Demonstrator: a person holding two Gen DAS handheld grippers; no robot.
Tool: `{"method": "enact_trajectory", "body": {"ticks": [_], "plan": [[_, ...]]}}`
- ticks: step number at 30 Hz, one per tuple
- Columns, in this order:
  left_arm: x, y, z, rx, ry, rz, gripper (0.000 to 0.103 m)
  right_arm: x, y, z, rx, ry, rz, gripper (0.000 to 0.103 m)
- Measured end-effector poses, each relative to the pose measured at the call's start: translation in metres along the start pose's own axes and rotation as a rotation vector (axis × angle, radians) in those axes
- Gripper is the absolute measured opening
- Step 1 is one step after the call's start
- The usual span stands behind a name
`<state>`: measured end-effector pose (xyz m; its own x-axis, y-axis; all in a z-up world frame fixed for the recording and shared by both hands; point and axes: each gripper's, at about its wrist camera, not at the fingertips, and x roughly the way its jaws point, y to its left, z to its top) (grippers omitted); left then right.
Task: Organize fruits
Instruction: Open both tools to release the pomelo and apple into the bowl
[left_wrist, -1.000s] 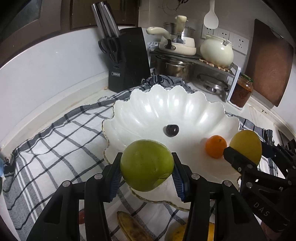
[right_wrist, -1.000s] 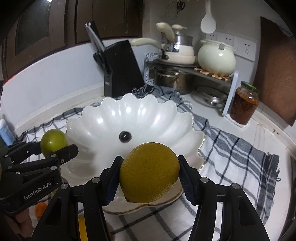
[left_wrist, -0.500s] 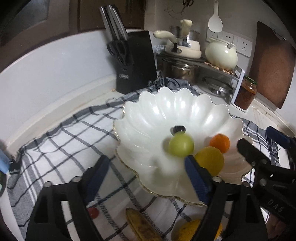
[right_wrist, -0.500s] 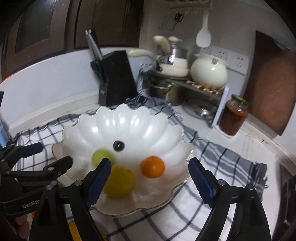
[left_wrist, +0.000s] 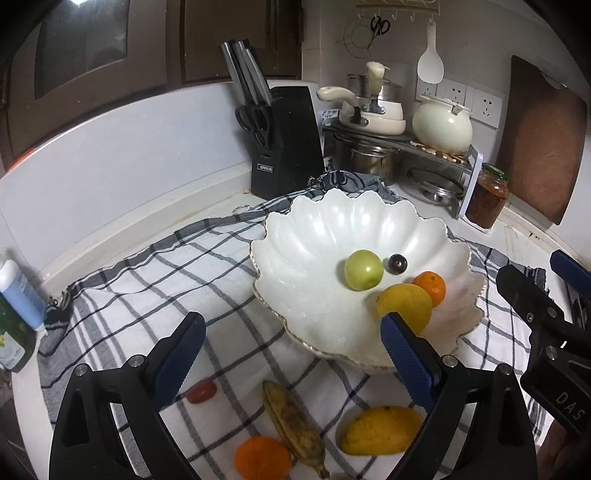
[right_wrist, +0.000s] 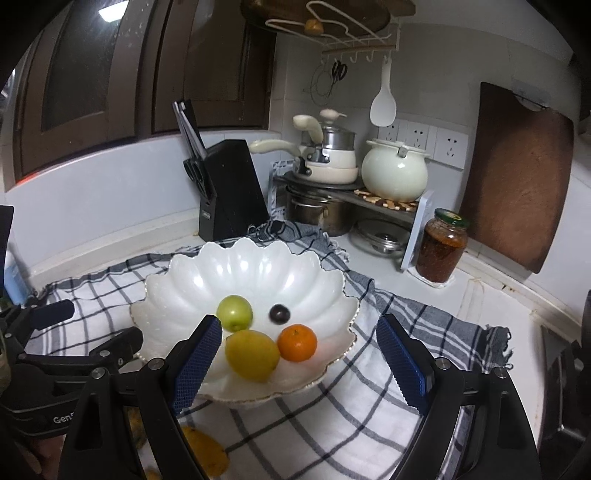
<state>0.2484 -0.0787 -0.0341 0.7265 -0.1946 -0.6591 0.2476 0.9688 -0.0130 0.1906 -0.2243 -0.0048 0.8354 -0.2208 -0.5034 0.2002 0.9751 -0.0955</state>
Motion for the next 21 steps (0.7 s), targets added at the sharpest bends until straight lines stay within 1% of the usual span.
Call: {"method": "enact_trajectory", "body": {"ticks": [8,14,21], "plan": [[-0.034,-0.006,-0.014,0.011,-0.046,0.026,0.097,-0.027,-0.006,-0.014,0.024,-0.013,0.010,0.086],[-0.049,-0.010,-0.024,0.020,-0.057,0.026,0.097,-0.042,-0.009,-0.027,0.036,-0.015,0.018,0.086],[-0.056,-0.013,-0.041,0.025,-0.053,0.030,0.097,-0.055,-0.011,-0.039,0.040,-0.016,0.020,0.086]]}}
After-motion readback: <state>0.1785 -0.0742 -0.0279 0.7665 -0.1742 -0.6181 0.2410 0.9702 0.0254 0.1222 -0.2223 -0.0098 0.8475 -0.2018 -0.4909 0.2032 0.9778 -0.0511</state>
